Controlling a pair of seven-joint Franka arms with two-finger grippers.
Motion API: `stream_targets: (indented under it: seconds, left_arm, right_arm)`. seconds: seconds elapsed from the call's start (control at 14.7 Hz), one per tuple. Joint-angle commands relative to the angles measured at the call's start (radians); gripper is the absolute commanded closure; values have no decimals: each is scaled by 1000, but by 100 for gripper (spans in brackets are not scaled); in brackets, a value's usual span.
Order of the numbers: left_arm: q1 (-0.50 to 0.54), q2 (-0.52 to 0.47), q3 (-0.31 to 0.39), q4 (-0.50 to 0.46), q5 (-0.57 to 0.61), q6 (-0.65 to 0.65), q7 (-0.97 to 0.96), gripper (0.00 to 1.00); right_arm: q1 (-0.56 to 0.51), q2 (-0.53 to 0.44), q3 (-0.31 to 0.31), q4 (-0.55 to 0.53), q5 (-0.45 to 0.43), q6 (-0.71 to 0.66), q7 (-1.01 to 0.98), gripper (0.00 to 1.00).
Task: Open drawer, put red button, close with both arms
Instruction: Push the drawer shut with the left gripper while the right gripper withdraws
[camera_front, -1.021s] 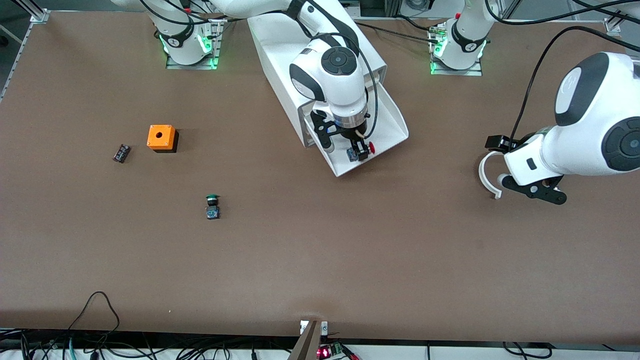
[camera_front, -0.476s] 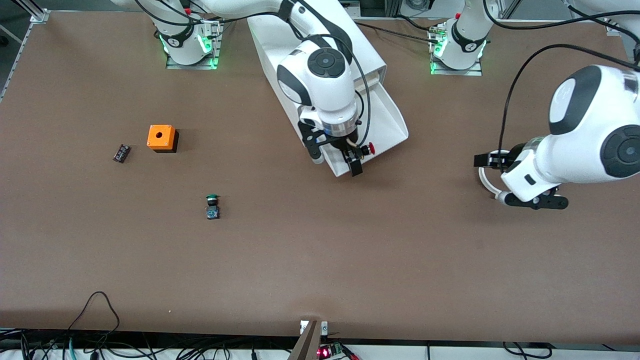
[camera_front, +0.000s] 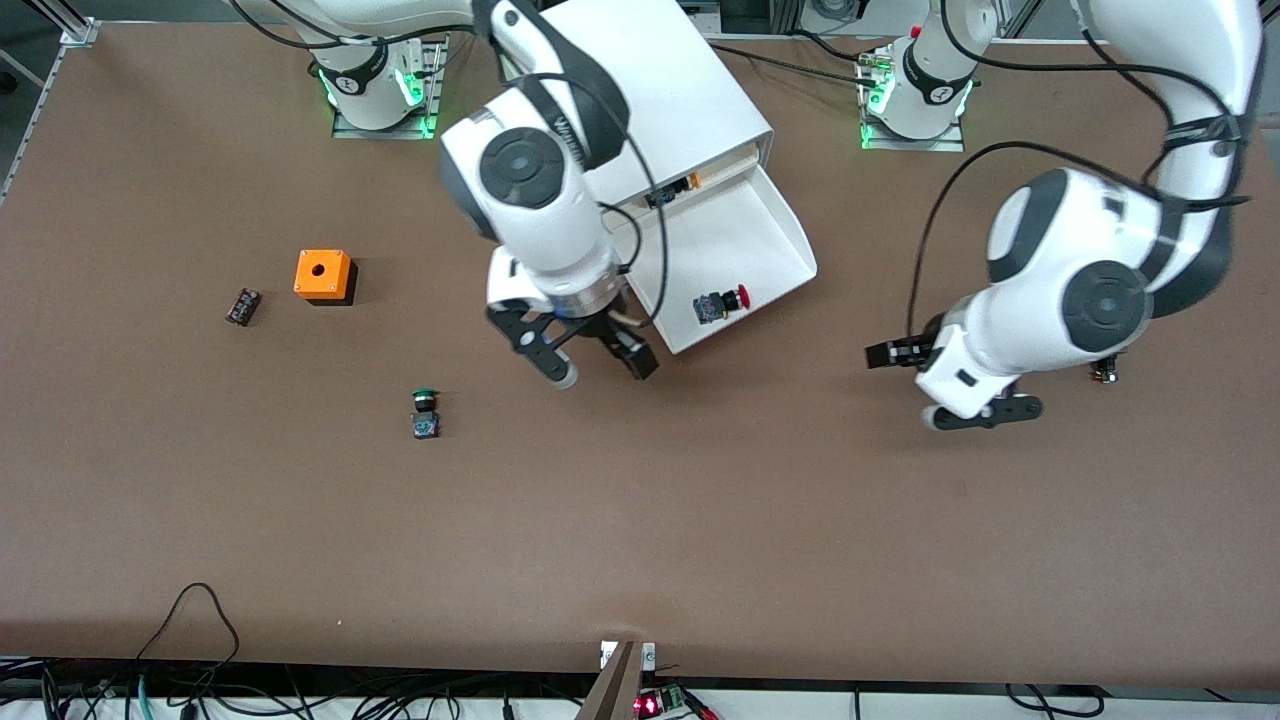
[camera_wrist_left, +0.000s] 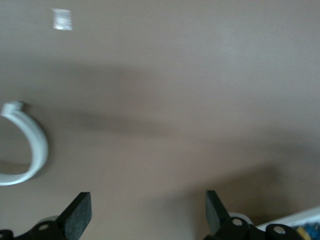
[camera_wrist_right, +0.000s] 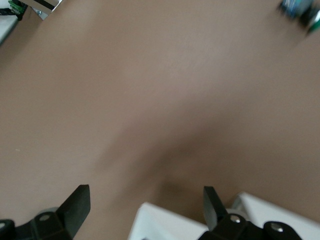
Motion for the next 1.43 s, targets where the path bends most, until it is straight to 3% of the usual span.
stream_targets:
  seconds: [0.0, 0.34, 0.61, 0.82, 1.09, 1.36]
  left_arm:
    - [1, -23, -49, -148, -13, 190, -129, 0]
    - [-105, -15, -54, -295, -11, 438, -337, 0]
    - [-142, -21, -65, -318, -10, 447, -404, 0]
    - [-144, -25, -118, -335, -10, 444, -499, 0]
    - [-142, -37, -195, -378, -10, 440, -574, 0]
    - [-139, -38, -270, -412, -11, 438, -687, 0]
  right_arm:
    - [-87, -45, 9, -19, 30, -81, -258, 0]
    - [-250, -178, -11, -219, 29, -81, -701, 0]
    - [-276, -273, -111, -343, 29, -74, -952, 0]
    - [-276, -362, -178, -447, 29, -69, -1084, 0]
    - [-275, -538, -215, -651, 23, 6, -1124, 0]
    - [-273, -611, -212, -678, 10, -58, -1101, 0]
